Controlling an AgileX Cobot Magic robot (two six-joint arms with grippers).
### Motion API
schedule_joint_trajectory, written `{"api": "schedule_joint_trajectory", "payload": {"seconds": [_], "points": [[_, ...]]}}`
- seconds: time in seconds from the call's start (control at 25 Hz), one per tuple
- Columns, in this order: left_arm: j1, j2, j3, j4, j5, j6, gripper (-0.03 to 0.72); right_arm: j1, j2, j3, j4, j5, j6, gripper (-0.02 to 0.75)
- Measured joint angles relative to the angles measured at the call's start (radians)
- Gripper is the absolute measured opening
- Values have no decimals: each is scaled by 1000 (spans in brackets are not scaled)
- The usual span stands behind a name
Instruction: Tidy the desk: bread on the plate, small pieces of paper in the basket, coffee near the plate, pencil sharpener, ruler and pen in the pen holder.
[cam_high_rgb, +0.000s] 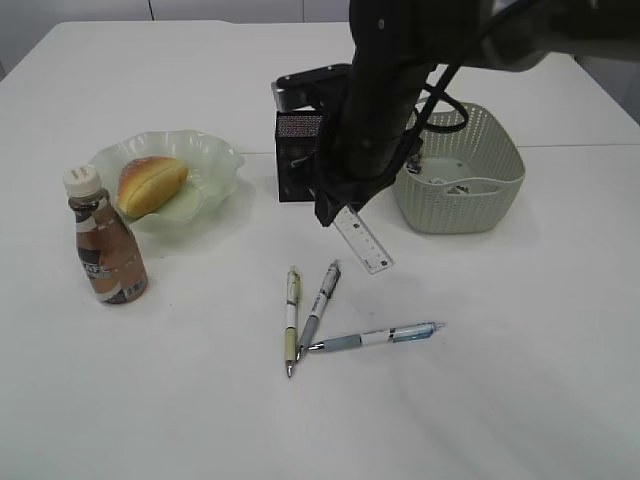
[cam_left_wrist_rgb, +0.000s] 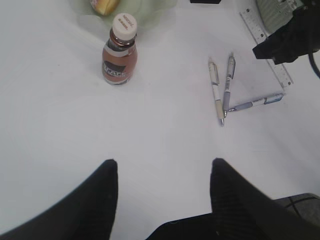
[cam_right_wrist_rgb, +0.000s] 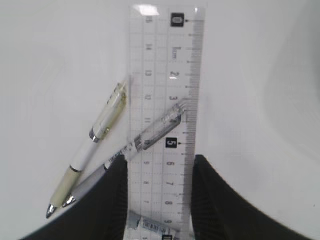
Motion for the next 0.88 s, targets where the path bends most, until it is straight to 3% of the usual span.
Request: {"api": "schedule_joint_trajectory", "payload": {"seconds": [0.2, 0.48, 0.88], "points": [[0, 0, 0, 0, 0, 0, 427, 0, -158, 206, -5, -232, 0, 276], [0, 0, 0, 0, 0, 0, 427, 0, -390, 584, -53, -707, 0, 276], [0, 0, 0, -3, 0, -2, 427, 0, -410, 641, -111, -1078, -2, 276]]}}
